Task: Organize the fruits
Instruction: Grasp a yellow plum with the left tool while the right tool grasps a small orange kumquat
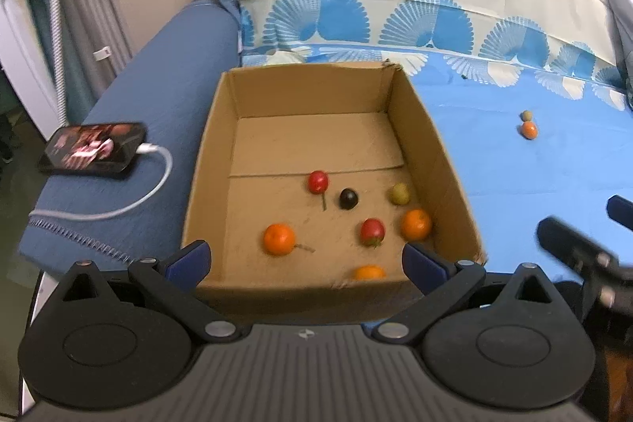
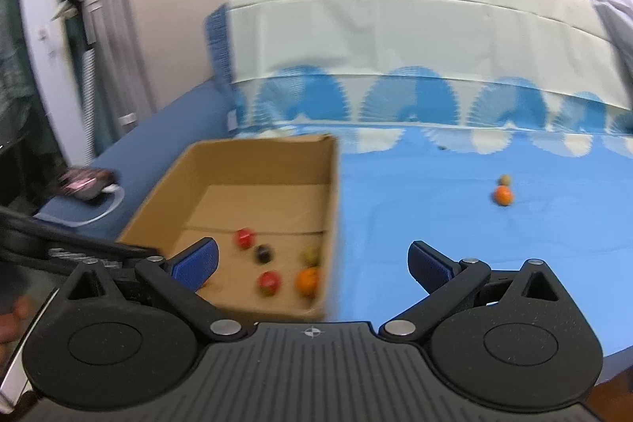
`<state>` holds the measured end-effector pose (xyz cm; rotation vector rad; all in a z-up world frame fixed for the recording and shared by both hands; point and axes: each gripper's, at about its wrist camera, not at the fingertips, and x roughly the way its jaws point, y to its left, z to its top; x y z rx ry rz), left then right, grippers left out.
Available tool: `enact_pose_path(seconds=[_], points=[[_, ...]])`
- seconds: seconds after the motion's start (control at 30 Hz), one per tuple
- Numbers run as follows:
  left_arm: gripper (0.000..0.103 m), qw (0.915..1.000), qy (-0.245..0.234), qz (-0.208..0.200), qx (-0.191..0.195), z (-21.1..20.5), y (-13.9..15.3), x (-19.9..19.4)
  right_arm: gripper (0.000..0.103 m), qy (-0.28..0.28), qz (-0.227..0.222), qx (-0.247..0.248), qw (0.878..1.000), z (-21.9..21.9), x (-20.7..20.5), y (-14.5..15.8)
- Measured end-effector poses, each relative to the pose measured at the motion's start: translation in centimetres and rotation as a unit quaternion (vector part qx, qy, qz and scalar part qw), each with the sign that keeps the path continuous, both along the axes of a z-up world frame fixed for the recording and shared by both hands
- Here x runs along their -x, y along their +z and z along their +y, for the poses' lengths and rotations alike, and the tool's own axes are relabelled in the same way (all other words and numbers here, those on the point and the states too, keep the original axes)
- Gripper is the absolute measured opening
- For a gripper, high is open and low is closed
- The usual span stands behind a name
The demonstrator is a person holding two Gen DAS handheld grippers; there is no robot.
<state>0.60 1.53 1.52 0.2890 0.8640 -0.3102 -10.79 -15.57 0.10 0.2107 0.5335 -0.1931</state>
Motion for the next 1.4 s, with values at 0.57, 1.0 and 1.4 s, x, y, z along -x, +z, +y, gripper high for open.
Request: enact_pose_path(seconds=[0.57, 1.0, 1.4], points=[[0.103, 0.9969, -0.064, 0.043, -0.016, -16.3, -2.4, -9.5, 0.102, -0.181, 0.067, 0.017, 0.981, -26.8, -13.9, -12.9], [0.103, 0.9907, -0.124, 0.052, -0.018, -30.5, -8.0, -14.6, 0.04, -0.129, 0.087, 0.023, 0.987, -35.3, -21.3, -21.9], [0.103, 0.9708, -0.222, 0.088, 0.016, -50.3, -17.7, -20.1, 0.04, -0.246, 0.074, -0.017, 0.966, -42.4, -10.4, -22.6]])
